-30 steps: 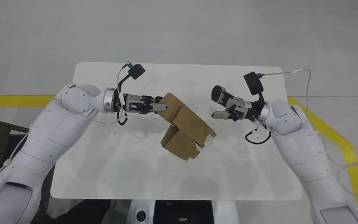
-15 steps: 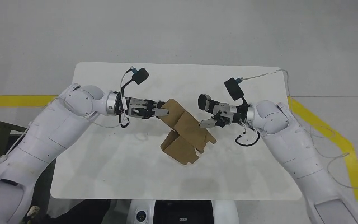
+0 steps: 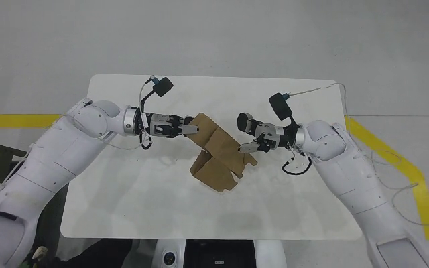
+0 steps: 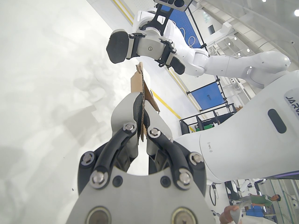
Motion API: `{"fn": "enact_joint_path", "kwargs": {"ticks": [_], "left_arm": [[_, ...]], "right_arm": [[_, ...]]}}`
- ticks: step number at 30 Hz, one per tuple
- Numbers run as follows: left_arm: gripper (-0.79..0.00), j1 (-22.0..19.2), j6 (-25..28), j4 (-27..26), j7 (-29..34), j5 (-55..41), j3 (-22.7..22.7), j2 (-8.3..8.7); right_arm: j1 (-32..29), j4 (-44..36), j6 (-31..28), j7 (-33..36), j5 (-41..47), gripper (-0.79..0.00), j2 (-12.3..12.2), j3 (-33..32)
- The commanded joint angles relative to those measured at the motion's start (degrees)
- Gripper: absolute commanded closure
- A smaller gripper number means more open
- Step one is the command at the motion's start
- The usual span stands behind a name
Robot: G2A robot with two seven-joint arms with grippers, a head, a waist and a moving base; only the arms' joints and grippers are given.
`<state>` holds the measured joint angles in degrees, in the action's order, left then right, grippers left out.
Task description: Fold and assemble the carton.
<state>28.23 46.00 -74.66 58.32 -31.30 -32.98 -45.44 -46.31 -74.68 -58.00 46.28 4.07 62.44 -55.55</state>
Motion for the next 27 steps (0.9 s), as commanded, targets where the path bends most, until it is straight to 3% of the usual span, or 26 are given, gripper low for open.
{"fn": "enact_joint_path", "kwargs": {"ticks": [1, 6, 20, 21, 22, 24, 27], "left_arm": [[0.0, 0.0, 0.0, 0.0, 0.0, 0.0, 0.0, 0.0], [0.0, 1.0, -1.0, -1.5, -1.0, 1.6, -0.8, 0.07], [0.0, 2.5, -2.3, -4.9, 2.3, 1.5, -2.1, -0.05], [0.0, 2.5, -2.4, -5.0, 2.4, 1.5, -2.1, -0.1], [0.0, 2.5, -2.4, -5.0, 2.4, 1.4, -2.1, -0.14], [0.0, 2.5, -2.6, -5.1, 2.6, 1.4, -2.0, -0.21], [0.0, 2.5, -3.0, -5.2, 3.0, 1.2, -2.0, -0.26]], "right_arm": [[-0.1, -0.4, 0.4, -0.3, 0.7, -0.785, 0.1, 1.0], [-1.0, -1.5, 1.6, -1.3, -2.5, -0.785, -0.1, 0.6], [3.2, 0.6, 0.0, 0.0, 0.5, -0.785, 1.0, 9.1], [3.4, 0.7, 0.0, 0.0, 0.8, -0.757, 1.0, 9.6], [3.6, 0.9, 0.0, 0.0, 1.0, -0.591, 1.0, 10.0], [4.0, 1.0, 0.0, 0.0, 1.5, -0.385, 0.9, 11.0], [4.6, 1.1, 0.0, 0.0, 2.6, -0.339, 0.8, 12.8]]}}
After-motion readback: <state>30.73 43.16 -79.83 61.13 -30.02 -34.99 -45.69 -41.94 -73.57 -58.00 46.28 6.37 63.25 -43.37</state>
